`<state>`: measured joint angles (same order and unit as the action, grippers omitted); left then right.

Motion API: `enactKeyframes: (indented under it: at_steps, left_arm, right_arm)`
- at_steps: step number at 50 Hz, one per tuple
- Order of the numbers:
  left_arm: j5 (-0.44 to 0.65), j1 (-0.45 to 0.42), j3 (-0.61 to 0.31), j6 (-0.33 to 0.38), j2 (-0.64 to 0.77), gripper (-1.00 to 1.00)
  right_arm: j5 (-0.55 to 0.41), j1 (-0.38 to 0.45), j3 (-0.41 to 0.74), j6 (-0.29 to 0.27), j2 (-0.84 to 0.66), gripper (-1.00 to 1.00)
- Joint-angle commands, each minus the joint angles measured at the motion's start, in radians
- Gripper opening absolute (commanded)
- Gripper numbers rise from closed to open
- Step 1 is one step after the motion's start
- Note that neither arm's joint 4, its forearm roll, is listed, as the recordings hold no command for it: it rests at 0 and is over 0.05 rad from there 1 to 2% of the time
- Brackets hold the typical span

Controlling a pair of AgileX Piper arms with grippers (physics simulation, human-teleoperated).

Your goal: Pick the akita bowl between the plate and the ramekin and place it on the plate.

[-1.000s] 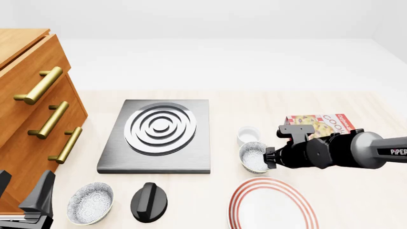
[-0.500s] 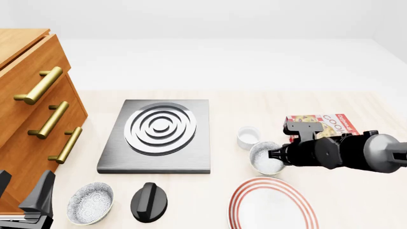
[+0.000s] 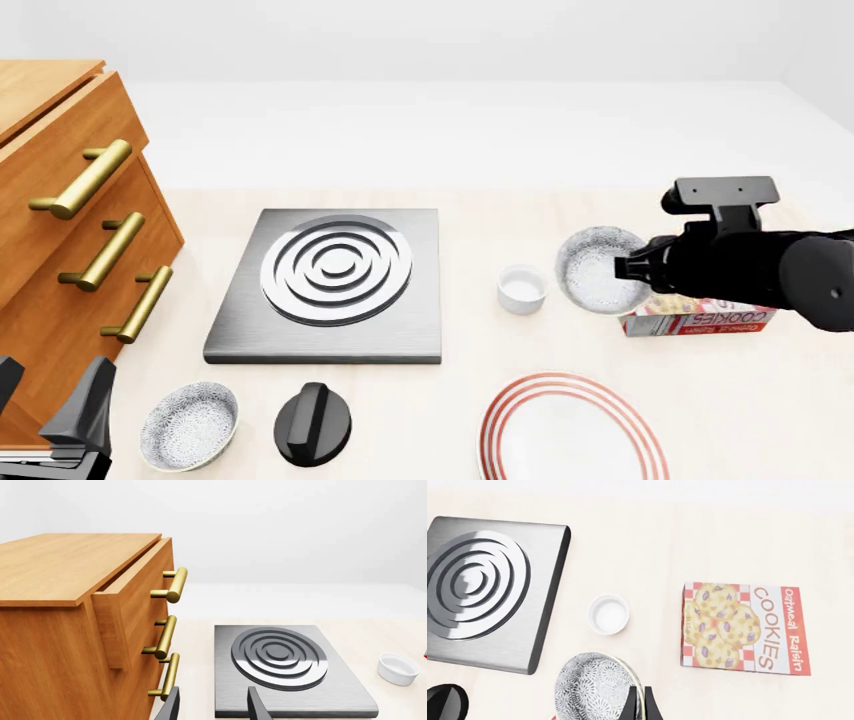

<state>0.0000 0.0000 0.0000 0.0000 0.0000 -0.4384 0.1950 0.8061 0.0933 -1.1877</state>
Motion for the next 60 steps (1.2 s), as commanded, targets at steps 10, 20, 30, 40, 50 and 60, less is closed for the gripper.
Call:
enactKeyframes:
  at_steps: [10,20,30,40,50,60]
  left_arm:
    - [0.0,0.0,0.0,0.0,0.0,1.0]
    - [0.0,0.0,0.0,0.0,0.0,1.0]
    - [0.0,0.0,0.0,0.0,0.0,1.0]
    - [0.0,0.0,0.0,0.0,0.0,1.0]
    - [0.0,0.0,0.0,0.0,0.0,1.0]
    - [0.0,0.0,0.0,0.0,0.0,1.0]
  right_arm:
    - [-0.156,0.025,-0.052,-0.061,0.259,-1.0]
    - [-0.162,0.044,-0.176,-0.109,0.349,-1.0]
    - [-0.148,0.103,-0.253,-0.118,0.377,-1.0]
    - [-0.06,0.144,-0.323,-0.106,0.3,-1.0]
    - [0.036,0.215,-0.349,-0.057,0.168,-1.0]
    - [0.121,0.299,-0.352,0.021,0.023,-1.0]
